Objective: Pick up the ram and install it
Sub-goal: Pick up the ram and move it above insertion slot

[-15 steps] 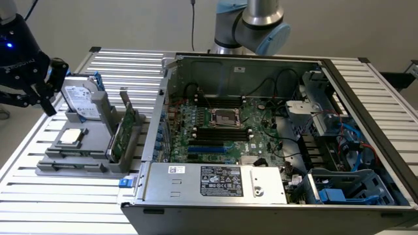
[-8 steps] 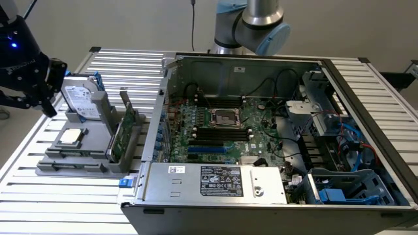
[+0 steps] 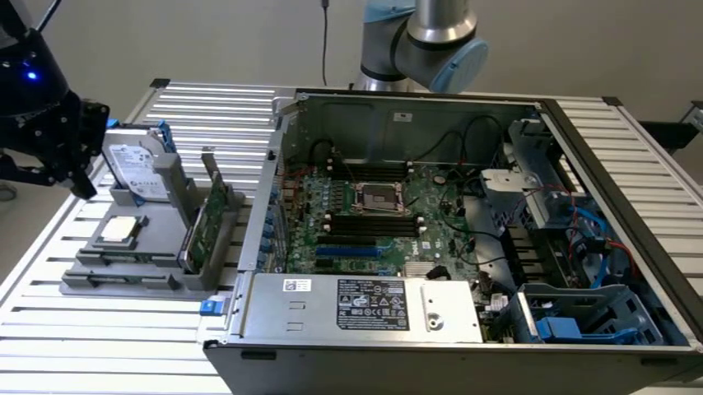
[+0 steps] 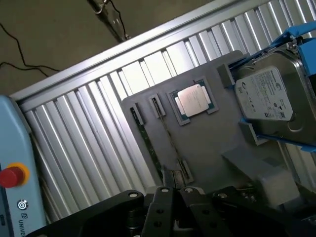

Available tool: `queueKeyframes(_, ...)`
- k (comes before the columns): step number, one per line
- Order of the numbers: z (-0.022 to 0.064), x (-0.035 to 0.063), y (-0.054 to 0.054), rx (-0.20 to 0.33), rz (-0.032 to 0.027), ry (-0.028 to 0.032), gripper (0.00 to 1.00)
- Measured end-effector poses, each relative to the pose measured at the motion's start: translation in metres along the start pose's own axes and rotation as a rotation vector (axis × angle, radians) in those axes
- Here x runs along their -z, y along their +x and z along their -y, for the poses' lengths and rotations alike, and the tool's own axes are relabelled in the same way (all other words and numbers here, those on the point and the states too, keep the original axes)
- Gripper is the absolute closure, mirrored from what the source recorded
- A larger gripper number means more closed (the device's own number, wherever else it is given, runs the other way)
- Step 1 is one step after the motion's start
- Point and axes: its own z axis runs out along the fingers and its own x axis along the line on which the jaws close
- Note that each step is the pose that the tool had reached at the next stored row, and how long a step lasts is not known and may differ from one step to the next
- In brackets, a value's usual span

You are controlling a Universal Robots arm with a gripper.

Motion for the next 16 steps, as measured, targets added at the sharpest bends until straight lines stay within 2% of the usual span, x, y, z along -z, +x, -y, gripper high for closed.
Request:
queueKeyframes(12, 0.0, -0.0034, -0.0001, 0.218, -0.0125, 0.011, 0.89)
queueKeyframes(16, 0.0001, -0.0054, -0.0001, 0.291, -0.0142, 0.014, 0.89)
